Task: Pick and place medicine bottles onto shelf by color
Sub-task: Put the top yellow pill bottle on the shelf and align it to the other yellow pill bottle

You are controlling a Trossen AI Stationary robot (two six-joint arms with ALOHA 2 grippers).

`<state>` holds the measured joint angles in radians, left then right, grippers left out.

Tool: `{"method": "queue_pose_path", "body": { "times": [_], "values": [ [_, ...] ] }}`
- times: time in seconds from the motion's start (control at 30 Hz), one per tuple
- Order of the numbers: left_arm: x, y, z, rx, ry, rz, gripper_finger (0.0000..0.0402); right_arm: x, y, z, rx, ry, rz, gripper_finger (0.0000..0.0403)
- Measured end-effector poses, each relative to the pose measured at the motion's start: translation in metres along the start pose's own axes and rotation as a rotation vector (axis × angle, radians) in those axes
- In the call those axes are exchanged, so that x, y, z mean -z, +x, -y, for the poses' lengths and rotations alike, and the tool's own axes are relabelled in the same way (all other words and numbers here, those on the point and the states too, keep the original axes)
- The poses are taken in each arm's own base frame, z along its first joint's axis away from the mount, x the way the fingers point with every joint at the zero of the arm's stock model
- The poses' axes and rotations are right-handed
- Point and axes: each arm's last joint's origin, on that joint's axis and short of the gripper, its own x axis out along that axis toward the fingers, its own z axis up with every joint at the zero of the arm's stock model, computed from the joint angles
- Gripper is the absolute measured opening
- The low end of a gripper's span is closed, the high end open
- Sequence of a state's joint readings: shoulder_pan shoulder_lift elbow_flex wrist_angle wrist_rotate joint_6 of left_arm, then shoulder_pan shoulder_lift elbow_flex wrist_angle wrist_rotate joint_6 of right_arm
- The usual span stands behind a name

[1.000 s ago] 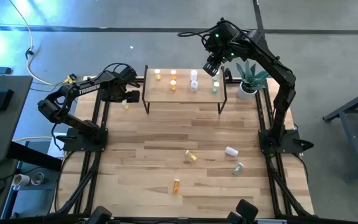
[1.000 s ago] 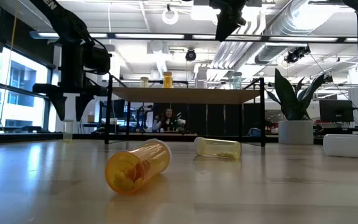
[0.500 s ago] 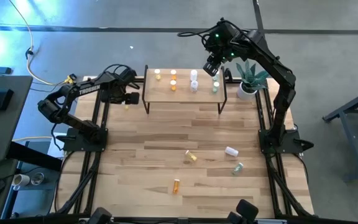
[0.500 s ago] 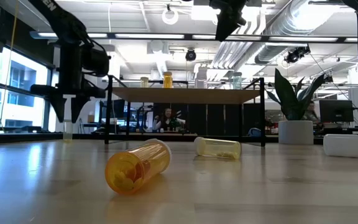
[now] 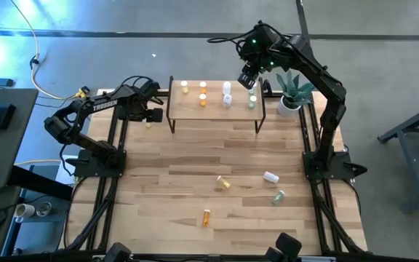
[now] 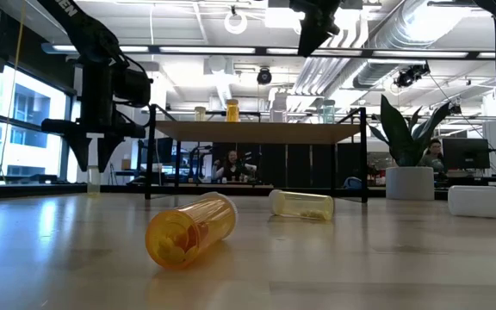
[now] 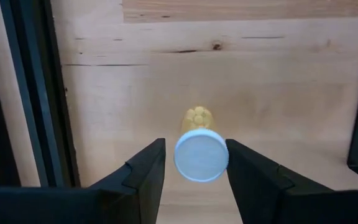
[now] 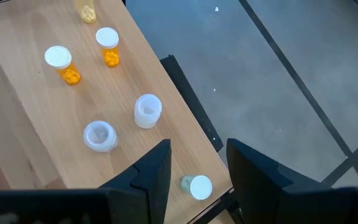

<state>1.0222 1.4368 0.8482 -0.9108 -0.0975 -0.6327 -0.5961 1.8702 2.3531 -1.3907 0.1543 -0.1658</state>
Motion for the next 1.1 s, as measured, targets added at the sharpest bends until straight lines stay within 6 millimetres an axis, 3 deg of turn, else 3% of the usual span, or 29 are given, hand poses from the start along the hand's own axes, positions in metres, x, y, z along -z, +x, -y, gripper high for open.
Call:
{"method": "queue_pose_path", "body": {
  "times": [0.2,0.5,0.77,1.1],
  "values": [
    [0.000,0.000,0.000,0.000,0.004,0.000,0.0151,0.000,0.000,0.000,0.000,0.000,0.000,0.0146],
    [0.000,0.000,0.000,0.000,0.026,0.000,0.0112,0.000,0.000,0.000,0.000,0.000,0.000,0.0146],
    [0.003,-0.001,0.001,0.066,0.084,-0.073,0.0120,0.000,0.000,0.000,0.000,0.000,0.000,0.0146],
    [-0.004,-0.036,0.001,0.034,0.162,-0.124,0.0118,0.000,0.000,0.000,0.000,0.007,0.000,0.0146]
  ]
}}
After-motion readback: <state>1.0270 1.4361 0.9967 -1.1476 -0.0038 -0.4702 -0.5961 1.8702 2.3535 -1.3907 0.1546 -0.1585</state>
